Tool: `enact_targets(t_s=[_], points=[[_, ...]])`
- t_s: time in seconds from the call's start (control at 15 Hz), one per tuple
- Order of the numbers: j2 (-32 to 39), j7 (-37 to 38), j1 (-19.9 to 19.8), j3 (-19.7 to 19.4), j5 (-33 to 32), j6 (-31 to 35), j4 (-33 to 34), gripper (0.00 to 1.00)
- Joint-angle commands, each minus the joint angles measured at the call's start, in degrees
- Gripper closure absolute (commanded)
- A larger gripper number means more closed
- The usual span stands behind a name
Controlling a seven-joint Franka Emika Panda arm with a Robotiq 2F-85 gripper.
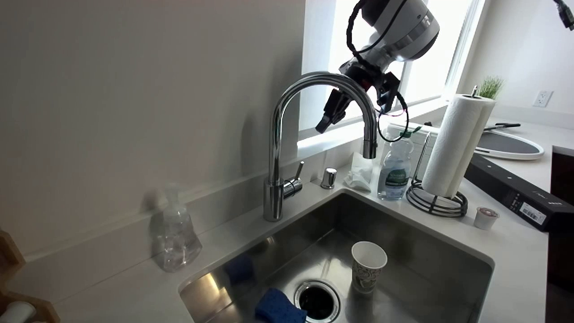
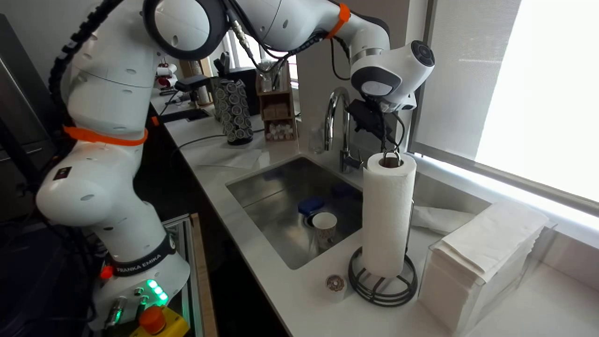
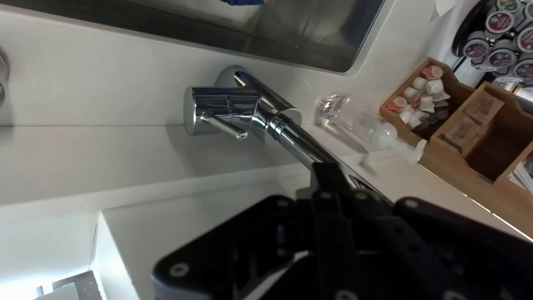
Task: Push the faucet to the right then open the faucet and close it.
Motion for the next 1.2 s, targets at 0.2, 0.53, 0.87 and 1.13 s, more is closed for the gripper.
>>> enact_targets(t_s=[0.2,0.53,0.87,1.13], points=[[2.7,-4.2,-0.2,1.8,-1.2,0.3,2.6,1.00],[5.5,-10.3,-0.2,3.3,-0.1,3.8,4.0,1.00],[8.7,-14.1,-0.6,4.6,0.5,7.2,5.6,1.00],[10.9,-16.0,-0.7,5.9,0.9,8.3,7.1,1.00]])
